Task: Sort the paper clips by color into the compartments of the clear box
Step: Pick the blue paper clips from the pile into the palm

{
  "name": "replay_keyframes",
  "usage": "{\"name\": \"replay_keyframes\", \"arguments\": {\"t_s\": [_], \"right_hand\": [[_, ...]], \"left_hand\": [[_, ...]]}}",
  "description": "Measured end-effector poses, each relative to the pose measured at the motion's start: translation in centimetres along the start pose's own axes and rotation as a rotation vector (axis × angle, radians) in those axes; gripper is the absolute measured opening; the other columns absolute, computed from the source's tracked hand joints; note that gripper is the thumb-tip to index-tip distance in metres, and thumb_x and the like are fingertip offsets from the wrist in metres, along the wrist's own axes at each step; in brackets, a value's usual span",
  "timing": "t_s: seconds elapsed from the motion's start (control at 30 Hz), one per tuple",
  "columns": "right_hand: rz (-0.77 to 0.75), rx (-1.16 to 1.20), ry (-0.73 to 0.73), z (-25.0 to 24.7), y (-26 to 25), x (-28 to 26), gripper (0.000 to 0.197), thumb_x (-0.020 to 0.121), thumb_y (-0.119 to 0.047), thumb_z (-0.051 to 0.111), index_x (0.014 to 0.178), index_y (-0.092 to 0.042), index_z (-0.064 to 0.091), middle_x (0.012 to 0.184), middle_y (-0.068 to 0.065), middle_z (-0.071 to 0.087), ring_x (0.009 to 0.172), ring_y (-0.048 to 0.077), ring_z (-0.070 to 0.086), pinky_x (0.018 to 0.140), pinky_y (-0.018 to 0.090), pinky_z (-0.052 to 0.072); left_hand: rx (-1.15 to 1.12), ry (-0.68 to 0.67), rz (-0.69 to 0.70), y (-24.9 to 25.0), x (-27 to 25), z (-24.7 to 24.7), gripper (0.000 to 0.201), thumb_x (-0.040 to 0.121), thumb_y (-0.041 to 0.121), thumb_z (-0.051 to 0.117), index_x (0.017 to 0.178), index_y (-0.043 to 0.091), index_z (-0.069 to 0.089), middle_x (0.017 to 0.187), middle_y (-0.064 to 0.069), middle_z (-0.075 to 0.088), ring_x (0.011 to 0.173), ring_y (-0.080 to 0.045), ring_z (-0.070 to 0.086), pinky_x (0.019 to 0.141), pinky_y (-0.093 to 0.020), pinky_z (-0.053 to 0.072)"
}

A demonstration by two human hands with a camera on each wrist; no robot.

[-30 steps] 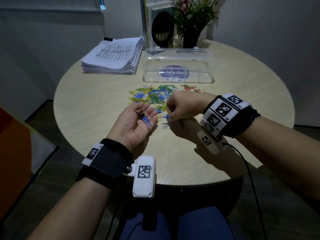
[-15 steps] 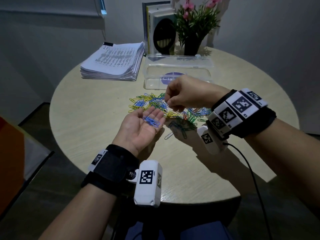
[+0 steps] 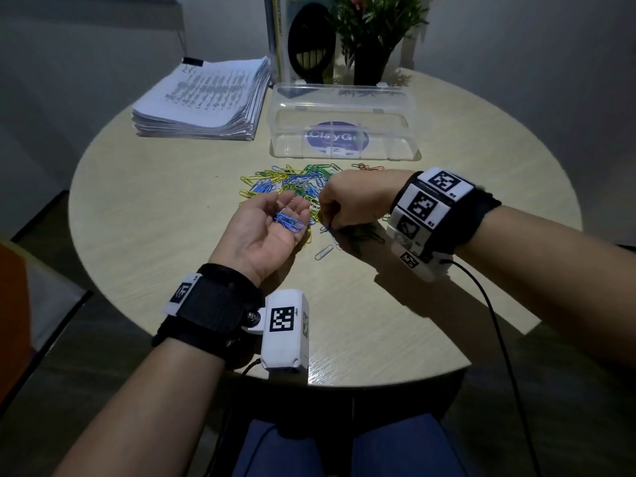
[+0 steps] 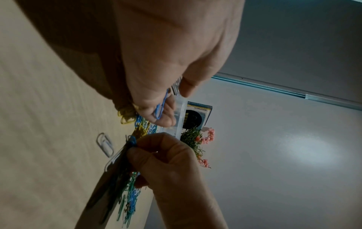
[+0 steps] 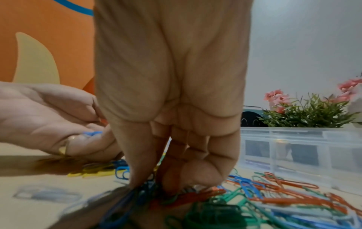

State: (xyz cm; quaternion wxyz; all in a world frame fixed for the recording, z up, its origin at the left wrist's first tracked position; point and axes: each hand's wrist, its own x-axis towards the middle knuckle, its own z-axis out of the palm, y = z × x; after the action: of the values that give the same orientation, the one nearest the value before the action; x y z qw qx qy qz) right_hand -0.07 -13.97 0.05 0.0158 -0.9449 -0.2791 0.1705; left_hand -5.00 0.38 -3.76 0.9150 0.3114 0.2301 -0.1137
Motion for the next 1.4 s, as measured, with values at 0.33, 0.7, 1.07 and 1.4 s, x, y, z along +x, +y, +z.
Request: {"name": "replay_keyframes", "arguments": {"t_s": [0.33,0.7,1.07,1.4], "right_hand": [[-0.088,0.487,0.101,-2.5,0.2,-0.9,0.009,0.089,-0.009,0.062,0.09,-0.014,0.069,0.081,0.003,0.072,0.068,0.014,0.068,0.07,0.032,0.055],[0.043,0.085,0.056,0.1,1.2,-2.0,0.013,0.083,-0.015,0.066,0.092,-0.02,0.074,0.083,-0.004,0.068,0.073,0.012,0.056,0.067,0.022,0.044],[0.114,0.058,0.05,0.7,1.0,-1.5,0.01,0.077,-0.027,0.075,0.082,-0.019,0.072,0.074,-0.003,0.064,0.072,0.015,0.057,0.065,0.028,0.051],[0.135,0.183,0.143,-0.5,0.9,-1.9,0.002,0.082,-0.015,0.06,0.083,-0.014,0.061,0.07,-0.002,0.056,0.063,0.013,0.05,0.051,0.024,0.04]], "left_hand": [[-0.022,-0.13,-0.071,-1.0,-0.3,0.4,0.043,0.102,0.028,0.028,0.1,-0.005,0.055,0.103,-0.02,0.061,0.1,-0.029,0.059,0.086,-0.039,0.044],[0.033,-0.032,-0.028,-1.2,-1.2,-0.2,0.03,0.1,0.02,0.037,0.096,-0.001,0.057,0.095,-0.015,0.061,0.089,-0.025,0.06,0.085,-0.036,0.044],[0.012,0.0,0.024,-0.3,-2.0,-1.0,0.029,0.099,0.02,0.039,0.096,-0.001,0.059,0.097,-0.015,0.061,0.091,-0.025,0.06,0.075,-0.033,0.048],[-0.027,0.034,0.063,0.7,-2.8,-2.4,0.028,0.099,0.019,0.039,0.096,-0.001,0.059,0.095,-0.015,0.061,0.09,-0.025,0.06,0.073,-0.033,0.048]]}}
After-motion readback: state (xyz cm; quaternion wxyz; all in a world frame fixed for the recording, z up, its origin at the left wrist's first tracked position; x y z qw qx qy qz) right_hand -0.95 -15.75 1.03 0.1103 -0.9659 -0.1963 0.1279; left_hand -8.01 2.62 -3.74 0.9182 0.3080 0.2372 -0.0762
